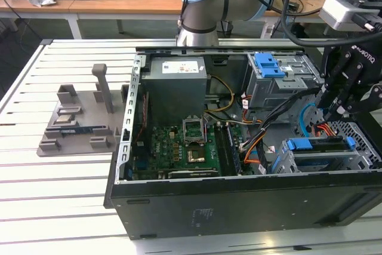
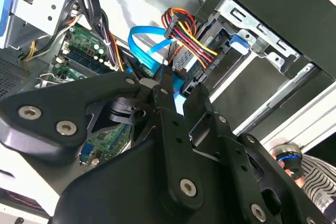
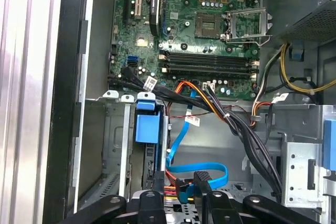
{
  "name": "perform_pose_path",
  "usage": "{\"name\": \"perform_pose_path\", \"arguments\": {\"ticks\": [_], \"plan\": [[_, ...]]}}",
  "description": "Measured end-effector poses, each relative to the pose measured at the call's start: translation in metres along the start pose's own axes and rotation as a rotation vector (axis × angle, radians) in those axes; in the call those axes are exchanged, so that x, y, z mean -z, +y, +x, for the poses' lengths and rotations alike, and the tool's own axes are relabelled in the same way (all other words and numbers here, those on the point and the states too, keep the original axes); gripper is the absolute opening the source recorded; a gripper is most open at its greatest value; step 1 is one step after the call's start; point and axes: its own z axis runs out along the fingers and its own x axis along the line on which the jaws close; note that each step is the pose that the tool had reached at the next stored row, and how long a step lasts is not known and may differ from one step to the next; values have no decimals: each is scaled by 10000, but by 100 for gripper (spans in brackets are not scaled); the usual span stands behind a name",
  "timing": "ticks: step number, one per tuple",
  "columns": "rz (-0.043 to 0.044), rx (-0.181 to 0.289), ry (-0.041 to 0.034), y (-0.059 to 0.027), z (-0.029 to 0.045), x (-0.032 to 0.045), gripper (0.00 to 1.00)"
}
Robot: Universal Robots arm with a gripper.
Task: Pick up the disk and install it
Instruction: 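Insert the second disk wire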
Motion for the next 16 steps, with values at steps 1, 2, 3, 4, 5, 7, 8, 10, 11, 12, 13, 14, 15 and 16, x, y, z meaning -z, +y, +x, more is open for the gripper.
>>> {"name": "perform_pose_path", "arguments": {"ticks": [1,2,3,4,5,7,8,10,11,12,13,14,15,16], "plan": [[-1,0,0,0,0,0,36],[0,0,0,0,0,0,36],[0,0,-2,0,0,-1,36],[0,1,-2,0,0,-1,36],[0,1,-1,0,0,-1,35],[0,1,-1,0,0,-1,22],[-1,1,-1,0,0,-1,22],[0,2,-1,0,0,-1,16],[0,2,-1,0,0,-2,16],[0,2,-1,0,0,-2,16],[0,2,-2,0,0,-2,16],[0,3,-5,0,1,-3,16],[0,4,-3,3,4,-3,16],[0,2,-3,7,10,-3,16]]}}
